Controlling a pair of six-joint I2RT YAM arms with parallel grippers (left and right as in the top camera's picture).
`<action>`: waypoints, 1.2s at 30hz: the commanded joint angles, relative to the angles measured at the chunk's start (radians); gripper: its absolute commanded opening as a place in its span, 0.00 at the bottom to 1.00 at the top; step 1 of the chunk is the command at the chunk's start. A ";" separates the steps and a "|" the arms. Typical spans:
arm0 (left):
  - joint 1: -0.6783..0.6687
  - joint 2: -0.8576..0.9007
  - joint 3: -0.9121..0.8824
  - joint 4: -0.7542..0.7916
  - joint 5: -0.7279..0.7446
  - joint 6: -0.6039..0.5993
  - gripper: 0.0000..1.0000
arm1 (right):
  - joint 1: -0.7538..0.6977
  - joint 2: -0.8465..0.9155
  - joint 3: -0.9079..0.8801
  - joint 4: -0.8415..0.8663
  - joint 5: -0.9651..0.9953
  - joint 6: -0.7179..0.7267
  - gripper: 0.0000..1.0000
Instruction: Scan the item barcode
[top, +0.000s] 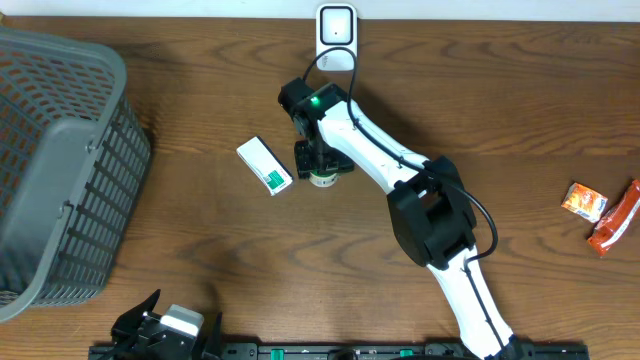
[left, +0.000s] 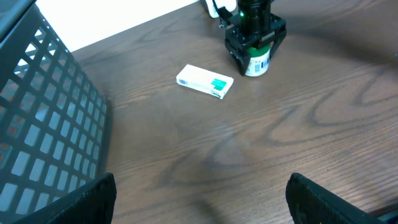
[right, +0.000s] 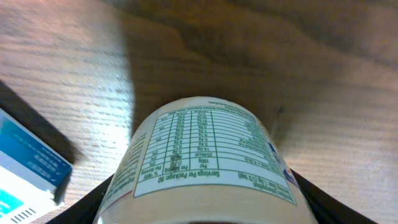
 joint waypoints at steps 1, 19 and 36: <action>0.004 -0.006 0.005 0.003 0.015 0.006 0.87 | -0.038 0.006 0.140 -0.017 0.082 -0.067 0.56; 0.004 -0.006 0.005 0.003 0.015 0.006 0.86 | -0.169 0.020 0.204 0.835 0.359 -0.292 0.55; 0.004 -0.006 0.005 0.003 0.015 0.006 0.86 | -0.197 0.113 0.079 1.242 0.362 -0.287 0.55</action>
